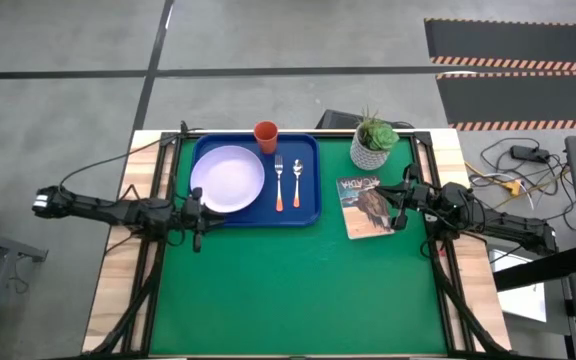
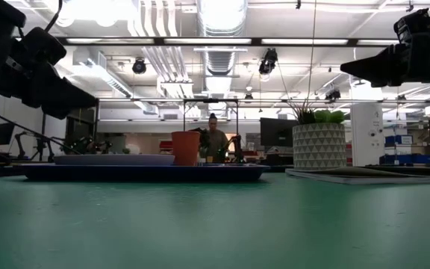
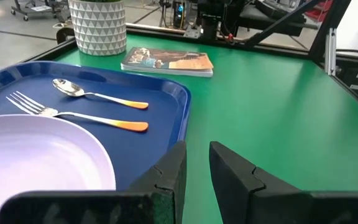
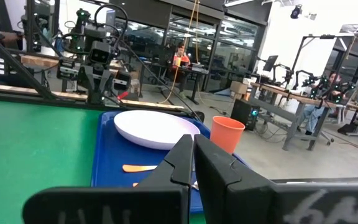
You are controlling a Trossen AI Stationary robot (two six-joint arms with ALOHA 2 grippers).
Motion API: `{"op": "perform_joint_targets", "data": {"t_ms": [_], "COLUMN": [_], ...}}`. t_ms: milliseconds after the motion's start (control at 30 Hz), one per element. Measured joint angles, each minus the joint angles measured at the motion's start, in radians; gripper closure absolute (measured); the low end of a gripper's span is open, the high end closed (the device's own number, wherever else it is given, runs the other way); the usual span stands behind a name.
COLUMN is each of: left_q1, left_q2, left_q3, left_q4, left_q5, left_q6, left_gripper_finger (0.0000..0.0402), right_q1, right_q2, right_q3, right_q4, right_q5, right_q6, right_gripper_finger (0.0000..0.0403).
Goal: Pick and place plate/cup/fork/spoon on tray
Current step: Return to Home Position
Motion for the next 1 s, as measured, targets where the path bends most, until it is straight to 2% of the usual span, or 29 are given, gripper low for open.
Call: {"op": "perform_joint_targets", "data": {"t_ms": [1000], "left_q1": [0.0], "left_q2": [0.085], "left_q3": [0.001], "left_q4": [0.0], "left_q5": [0.0], "left_q6": [0.0], "left_gripper_finger": [0.0346], "right_q1": [0.0], "right_q2": [0.0], "right_q3": [0.0], "right_q4": [0.0], "right_q5": [0.0], "right_q6": [0.001], "right_gripper_finger": [0.0394]}}
